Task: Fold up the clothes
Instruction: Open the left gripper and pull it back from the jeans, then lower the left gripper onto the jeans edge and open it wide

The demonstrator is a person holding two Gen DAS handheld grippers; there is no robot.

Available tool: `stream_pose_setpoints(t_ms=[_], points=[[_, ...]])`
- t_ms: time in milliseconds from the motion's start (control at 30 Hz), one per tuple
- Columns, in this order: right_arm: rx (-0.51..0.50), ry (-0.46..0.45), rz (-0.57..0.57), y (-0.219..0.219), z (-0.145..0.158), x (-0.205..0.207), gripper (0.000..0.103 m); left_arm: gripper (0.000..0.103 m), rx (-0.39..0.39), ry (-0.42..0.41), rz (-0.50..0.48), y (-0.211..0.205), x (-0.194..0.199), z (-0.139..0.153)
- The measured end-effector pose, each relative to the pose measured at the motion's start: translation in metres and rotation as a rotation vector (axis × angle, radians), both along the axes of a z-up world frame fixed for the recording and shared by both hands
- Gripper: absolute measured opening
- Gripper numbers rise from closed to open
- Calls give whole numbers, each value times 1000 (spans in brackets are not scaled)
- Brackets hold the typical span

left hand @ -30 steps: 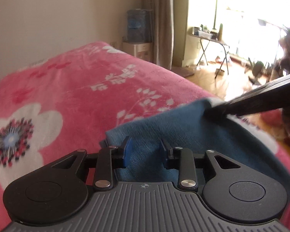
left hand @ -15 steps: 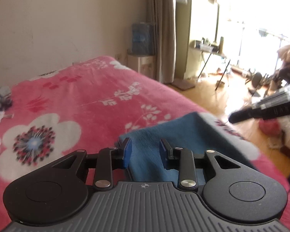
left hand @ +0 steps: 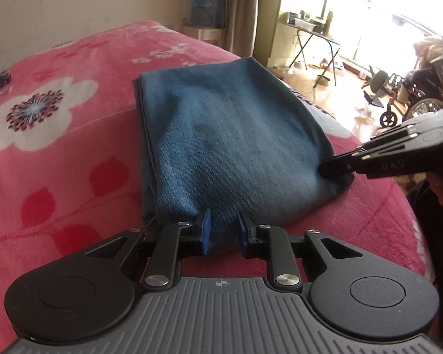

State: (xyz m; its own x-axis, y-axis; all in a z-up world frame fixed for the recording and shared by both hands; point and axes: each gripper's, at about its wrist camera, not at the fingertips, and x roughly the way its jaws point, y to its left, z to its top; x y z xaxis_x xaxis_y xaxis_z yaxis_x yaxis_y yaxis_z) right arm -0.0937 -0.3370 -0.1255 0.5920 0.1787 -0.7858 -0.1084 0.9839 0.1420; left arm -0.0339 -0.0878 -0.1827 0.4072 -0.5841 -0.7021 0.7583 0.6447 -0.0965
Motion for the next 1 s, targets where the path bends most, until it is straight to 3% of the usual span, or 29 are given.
stream_pose_setpoints(t_ms=[300,467,633,733,800,833,1000], points=[[-34,-17,16,2,1,-7,0,23,-57,22,51,12,-7,7],[-12,-70,36,1,33,-19,0,40,-113,-14,45,22,-11,30],[1,-150,77,13,58,-26,0,47,-162,-51,13,9,0,39],[-27,-125,98,21,44,-15,0,51,-115,-44,-2,-13,7,24],[-81,-17,86,22,14,-2,0,50,-32,-15,15,-26,12,4],[-78,-7,80,20,8,-1,0,51,-21,-11,26,-28,13,-2],[-66,1,81,16,5,1,0,51,-46,10,46,-26,15,-1]])
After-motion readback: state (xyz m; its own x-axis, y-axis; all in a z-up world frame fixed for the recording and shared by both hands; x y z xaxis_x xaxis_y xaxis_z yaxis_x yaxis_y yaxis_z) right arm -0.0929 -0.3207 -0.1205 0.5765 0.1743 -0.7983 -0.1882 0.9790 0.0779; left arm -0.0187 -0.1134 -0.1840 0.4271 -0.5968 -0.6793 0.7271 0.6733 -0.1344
